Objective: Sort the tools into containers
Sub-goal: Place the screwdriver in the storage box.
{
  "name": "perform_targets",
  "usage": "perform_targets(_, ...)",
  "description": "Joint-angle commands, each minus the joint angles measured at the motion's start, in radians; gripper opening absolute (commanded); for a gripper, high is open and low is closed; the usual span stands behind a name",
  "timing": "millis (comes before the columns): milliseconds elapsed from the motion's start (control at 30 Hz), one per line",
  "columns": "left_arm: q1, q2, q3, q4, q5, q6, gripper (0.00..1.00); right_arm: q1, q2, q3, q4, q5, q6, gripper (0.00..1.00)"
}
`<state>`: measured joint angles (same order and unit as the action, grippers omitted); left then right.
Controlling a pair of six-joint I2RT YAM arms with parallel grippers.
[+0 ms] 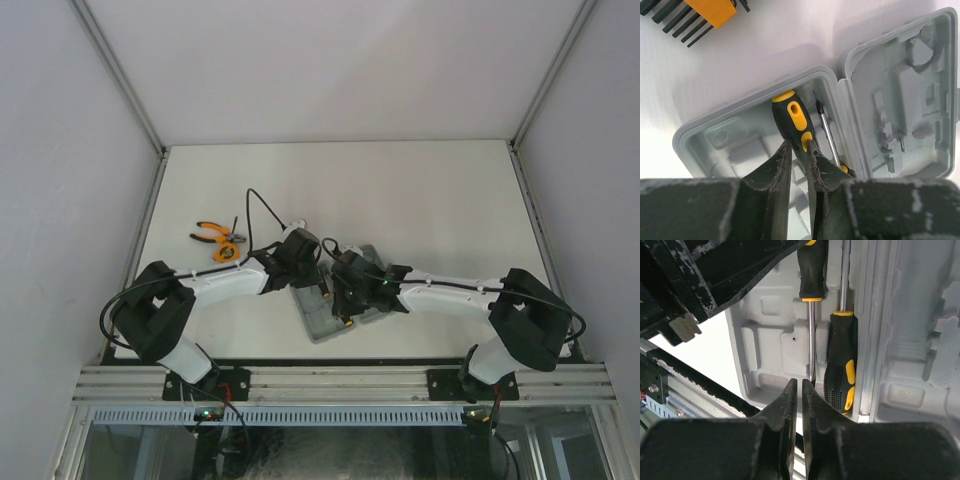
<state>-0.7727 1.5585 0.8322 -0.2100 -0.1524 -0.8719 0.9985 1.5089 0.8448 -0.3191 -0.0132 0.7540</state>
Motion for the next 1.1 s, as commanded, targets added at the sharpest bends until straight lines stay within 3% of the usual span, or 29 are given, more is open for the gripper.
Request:
perform_targets(0,0.012,-0.003,-0.024,0.043,0.000,-0.003,0.21,0.014,0.014,0.034,0.026,0.001,-0.013,0.06)
perform_targets(667,0.012,0.000,-0.028,0.046,0.010,-0.014,0.16,0.017,0.078,0.035,0.020,0.053,-0.019,0.01)
perform_targets(867,0.012,0.014,-0.025,0.041,0.013,-0.018,0.06,0.023,0.113,0.035,-0.034,0.091,-0.009,0.00)
perform_targets(1067,0.012,0.034,-0.027,0.041,0.022,-0.018,0.04,0.033,0.163,0.034,-0.067,0.090,0.013,0.00)
